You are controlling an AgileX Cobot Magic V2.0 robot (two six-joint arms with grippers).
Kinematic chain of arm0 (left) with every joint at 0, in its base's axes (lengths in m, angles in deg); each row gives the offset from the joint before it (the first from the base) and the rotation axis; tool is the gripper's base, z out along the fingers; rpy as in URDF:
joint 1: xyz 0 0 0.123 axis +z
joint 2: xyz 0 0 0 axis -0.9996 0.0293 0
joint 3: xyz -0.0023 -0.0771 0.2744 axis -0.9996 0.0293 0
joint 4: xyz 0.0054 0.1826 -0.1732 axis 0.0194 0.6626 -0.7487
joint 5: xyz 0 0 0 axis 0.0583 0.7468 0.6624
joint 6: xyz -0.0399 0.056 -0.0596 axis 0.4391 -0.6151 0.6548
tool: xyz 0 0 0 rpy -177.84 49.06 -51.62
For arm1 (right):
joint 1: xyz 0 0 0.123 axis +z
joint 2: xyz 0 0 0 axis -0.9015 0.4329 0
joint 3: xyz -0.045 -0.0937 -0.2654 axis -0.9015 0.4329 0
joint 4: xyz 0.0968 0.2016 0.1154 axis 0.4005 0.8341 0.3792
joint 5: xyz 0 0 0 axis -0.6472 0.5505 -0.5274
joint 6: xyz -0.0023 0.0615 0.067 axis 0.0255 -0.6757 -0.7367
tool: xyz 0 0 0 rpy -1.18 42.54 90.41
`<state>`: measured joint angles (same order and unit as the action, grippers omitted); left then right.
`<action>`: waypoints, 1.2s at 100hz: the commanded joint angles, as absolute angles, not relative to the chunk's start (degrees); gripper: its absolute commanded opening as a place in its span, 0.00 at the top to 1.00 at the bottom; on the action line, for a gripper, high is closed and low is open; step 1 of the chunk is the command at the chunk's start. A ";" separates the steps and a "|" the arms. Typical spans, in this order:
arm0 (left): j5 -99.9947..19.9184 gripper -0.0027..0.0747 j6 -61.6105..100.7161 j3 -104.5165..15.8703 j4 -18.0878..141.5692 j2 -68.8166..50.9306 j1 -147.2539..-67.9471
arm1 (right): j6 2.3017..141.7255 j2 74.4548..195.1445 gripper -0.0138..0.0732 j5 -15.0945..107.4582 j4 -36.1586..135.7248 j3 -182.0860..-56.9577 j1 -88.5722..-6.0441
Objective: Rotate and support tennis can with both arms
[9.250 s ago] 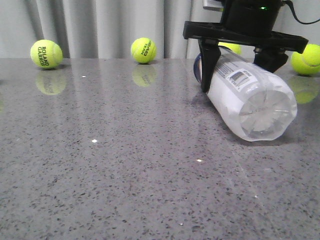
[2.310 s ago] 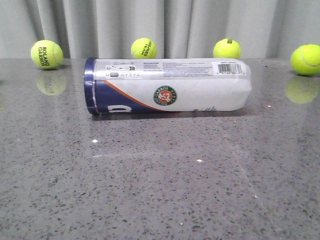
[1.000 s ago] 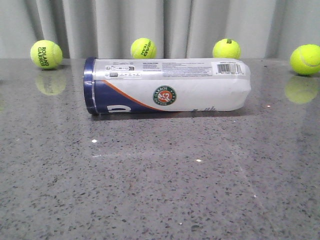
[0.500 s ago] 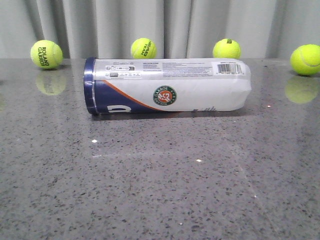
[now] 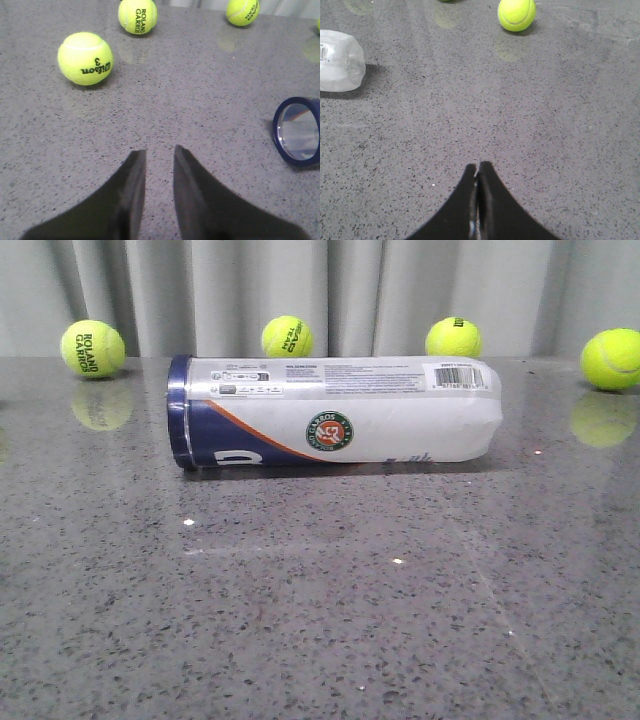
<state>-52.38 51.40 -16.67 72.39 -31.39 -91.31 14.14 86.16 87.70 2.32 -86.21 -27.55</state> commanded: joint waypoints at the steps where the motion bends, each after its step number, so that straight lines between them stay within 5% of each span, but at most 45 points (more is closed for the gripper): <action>1: -47.34 0.46 50.18 -19.68 68.21 -28.59 -92.77 | 14.17 86.87 0.92 84.54 -0.76 -87.63 -27.57; 13: -48.42 0.29 50.18 -21.31 61.44 -24.40 -94.28 | 14.17 86.87 0.92 84.54 -0.76 -87.63 -27.57; 54: -62.49 0.33 23.36 -31.26 28.25 -6.27 -95.83 | 14.17 86.87 0.92 84.54 -0.76 -87.63 -27.57; 120: -83.48 0.33 8.72 -42.94 13.45 20.04 -95.83 | 14.17 86.87 0.92 84.54 -0.76 -87.63 -27.57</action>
